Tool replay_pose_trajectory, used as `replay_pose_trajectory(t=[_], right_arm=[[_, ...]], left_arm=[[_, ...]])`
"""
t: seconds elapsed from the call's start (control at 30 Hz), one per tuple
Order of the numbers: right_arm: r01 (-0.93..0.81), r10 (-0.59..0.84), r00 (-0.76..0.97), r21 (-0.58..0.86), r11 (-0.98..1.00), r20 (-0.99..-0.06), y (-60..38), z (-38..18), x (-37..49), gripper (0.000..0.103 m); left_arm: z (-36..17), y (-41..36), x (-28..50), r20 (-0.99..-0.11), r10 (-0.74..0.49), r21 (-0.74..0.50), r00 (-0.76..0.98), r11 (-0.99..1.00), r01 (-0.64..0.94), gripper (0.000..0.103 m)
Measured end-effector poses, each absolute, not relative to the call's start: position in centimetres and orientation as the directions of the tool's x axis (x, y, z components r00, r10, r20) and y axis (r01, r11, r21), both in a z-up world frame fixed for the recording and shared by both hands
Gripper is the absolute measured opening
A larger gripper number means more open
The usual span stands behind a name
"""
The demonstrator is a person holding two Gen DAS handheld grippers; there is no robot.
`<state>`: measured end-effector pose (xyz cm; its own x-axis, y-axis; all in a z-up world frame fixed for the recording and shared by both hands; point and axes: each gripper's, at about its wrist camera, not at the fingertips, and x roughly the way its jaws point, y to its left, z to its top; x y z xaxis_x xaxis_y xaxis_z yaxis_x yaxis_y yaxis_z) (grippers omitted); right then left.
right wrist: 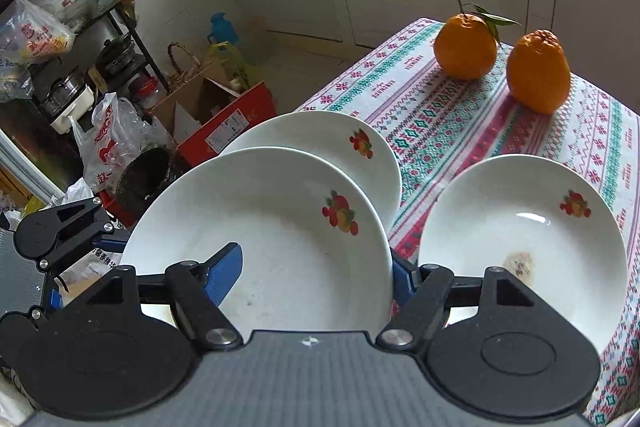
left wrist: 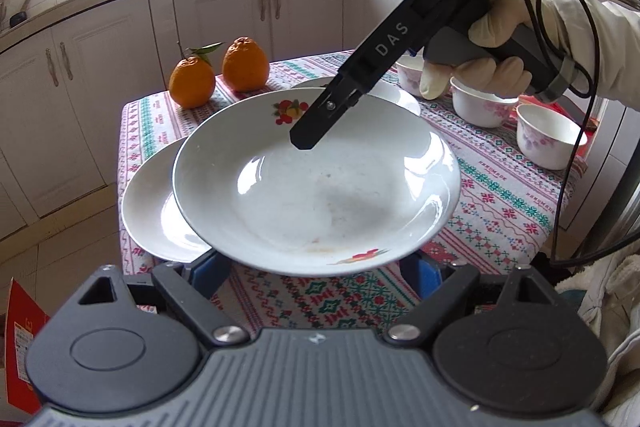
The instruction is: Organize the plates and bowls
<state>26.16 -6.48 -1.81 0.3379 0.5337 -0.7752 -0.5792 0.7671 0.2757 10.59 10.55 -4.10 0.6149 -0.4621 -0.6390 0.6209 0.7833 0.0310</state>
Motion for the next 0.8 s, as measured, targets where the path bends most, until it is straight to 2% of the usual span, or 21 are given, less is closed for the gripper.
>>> replay_pose_trajectory(t=[0.33, 0.8], right_arm=[[-0.633, 0.561, 0.305, 0.276, 0.723, -0.769, -2.5, -2.0, 29.3, 0.080], [-0.621, 0.558, 0.278, 0.296, 0.726, -0.782, -1.0, -3.7, 32.0, 0.080]], left_arm=[[-4.3, 13.1, 12.4, -0.648, -0.405, 0.030, 0.646, 0.833, 0.553, 0.090], [-5.3, 14.1, 14.7, -0.666, -0.399, 0.008, 0.630, 0.841, 0.541, 0.090]])
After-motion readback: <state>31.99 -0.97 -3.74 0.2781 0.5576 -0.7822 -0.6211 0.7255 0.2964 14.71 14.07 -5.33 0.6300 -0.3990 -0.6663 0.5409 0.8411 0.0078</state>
